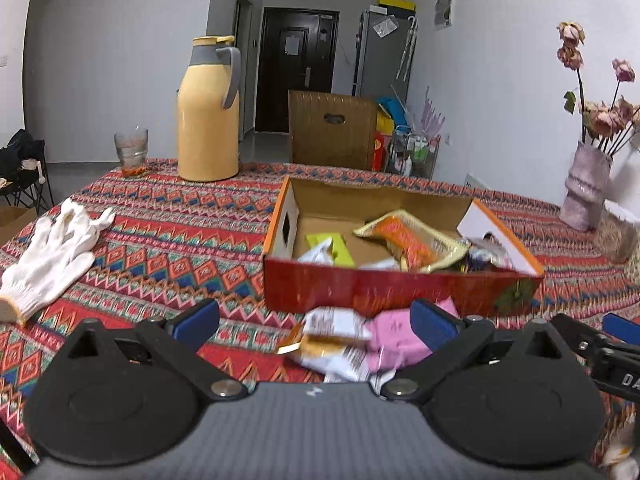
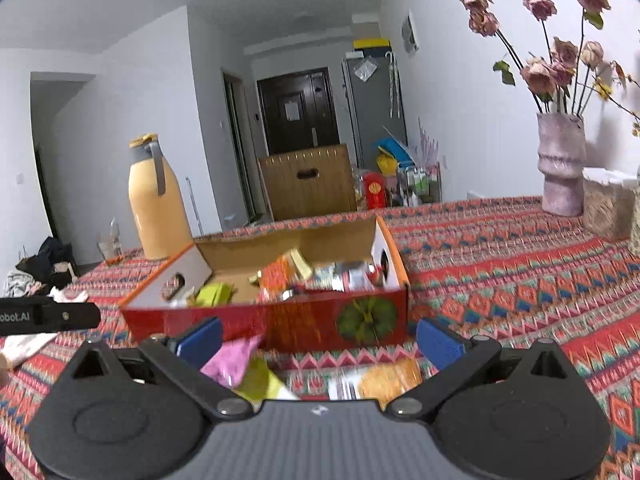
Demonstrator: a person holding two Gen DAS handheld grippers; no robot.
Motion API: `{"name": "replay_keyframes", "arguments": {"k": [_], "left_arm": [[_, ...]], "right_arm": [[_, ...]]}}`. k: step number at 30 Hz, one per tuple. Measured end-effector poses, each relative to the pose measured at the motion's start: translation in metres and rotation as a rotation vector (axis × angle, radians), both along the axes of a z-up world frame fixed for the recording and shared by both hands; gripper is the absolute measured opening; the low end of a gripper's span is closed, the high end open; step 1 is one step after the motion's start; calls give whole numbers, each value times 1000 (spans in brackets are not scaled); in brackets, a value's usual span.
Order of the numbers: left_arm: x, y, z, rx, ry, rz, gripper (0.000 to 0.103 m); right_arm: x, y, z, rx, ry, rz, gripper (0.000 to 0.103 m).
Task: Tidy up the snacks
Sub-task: 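Move both open tools back over the snack pile, then grasp the white printed packet with the right gripper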
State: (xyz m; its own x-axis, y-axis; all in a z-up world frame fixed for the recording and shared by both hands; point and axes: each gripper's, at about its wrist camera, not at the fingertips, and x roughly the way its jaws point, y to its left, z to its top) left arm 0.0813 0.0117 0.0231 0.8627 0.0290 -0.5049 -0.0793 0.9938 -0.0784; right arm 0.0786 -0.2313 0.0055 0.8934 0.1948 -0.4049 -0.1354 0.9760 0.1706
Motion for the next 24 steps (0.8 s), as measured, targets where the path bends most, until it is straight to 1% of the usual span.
{"name": "replay_keyframes", "arguments": {"k": [3, 6, 10, 14, 24], "left_arm": [[-12, 1, -7, -10, 14, -16, 103], [-23, 2, -13, -2, 20, -22, 103], [-34, 0, -18, -6, 26, -36, 103], [-38, -1, -20, 6, 25, -32, 103], [-38, 9, -27, -18, 50, -39, 103]], "right_arm": [[-14, -3, -7, -6, 18, 2, 103], [-26, -8, -14, -4, 46, 4, 103], [-35, -9, -20, -13, 73, 8, 103], [-38, -10, -23, -8, 87, 9, 103], [-39, -4, -24, -43, 108, -9, 103]]}}
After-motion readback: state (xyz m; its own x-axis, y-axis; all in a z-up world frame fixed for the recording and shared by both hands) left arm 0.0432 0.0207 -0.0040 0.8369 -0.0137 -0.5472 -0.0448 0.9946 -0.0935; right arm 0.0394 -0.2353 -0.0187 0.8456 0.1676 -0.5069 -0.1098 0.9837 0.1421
